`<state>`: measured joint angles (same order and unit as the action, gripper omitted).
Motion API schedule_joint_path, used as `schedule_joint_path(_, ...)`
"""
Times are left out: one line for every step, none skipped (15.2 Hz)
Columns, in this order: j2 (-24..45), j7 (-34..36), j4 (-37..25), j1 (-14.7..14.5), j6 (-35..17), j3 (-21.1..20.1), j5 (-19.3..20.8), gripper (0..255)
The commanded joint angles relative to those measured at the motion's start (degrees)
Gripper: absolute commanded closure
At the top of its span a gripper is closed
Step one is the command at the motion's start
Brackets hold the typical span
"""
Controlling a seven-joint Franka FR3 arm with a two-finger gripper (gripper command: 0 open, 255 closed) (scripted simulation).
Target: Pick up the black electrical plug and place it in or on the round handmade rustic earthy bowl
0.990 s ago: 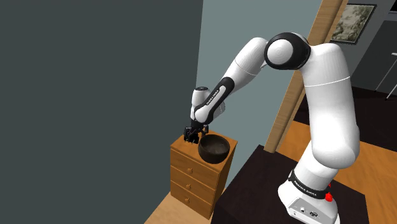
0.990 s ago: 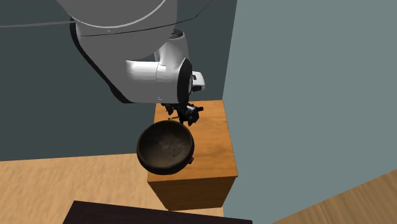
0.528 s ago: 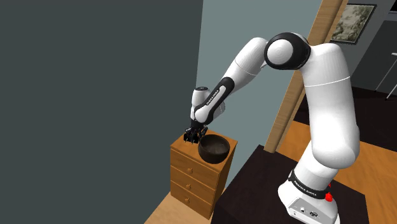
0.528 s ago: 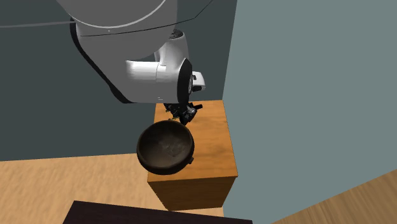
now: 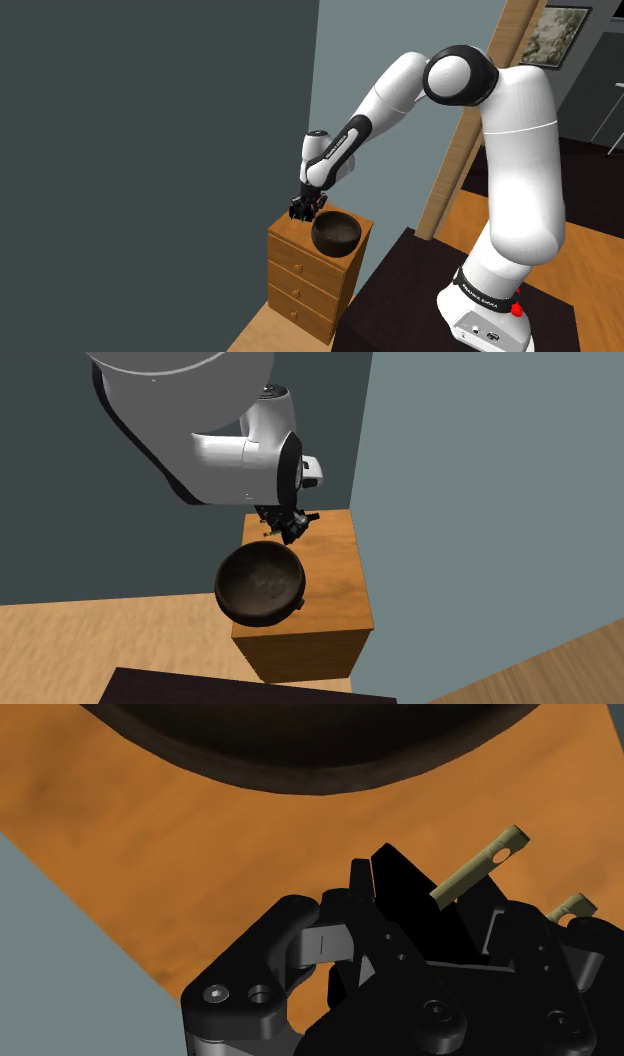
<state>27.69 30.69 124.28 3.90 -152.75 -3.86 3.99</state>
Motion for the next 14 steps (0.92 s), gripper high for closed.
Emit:
schedule_joint_path(-1.5,-0.1,0.3,0.1,1.2,-0.2,-0.2,255)
schedule_joint_path(-2.2,-0.1,0.4,0.1,1.8,-0.3,-0.3,255)
schedule_joint_path(-2.9,-0.2,0.5,0.2,2.4,-0.3,-0.4,255)
schedule_joint_path(-3.6,-0.3,0.6,0.2,3.0,-0.4,-0.5,255)
schedule_joint_path(-4.3,-0.3,0.6,0.3,3.6,-0.5,-0.6,255)
schedule_joint_path(-4.9,-0.4,0.7,0.3,4.2,-0.5,-0.7,255)
schedule_joint_path(-5.6,-0.5,0.7,0.4,4.8,-0.6,-0.8,255)
schedule_joint_path(-6.3,-0.5,0.8,0.4,5.5,-0.7,-0.9,255)
schedule_joint_path(-6.9,-0.6,0.8,0.5,6.1,-0.7,-1.0,255)
schedule_joint_path(-7.6,-0.7,0.8,0.5,6.7,-0.8,-1.1,255)
schedule_joint_path(-8.2,-0.8,0.8,0.6,7.4,-0.9,-1.2,255)
schedule_joint_path(-8.8,-0.8,0.8,0.6,8.0,-0.9,-1.3,255)
schedule_joint_path(-9.4,-0.9,0.7,0.6,8.7,-1.0,-1.3,255)
schedule_joint_path(-10.1,-1.0,0.7,0.7,9.3,-1.0,-1.4,255)
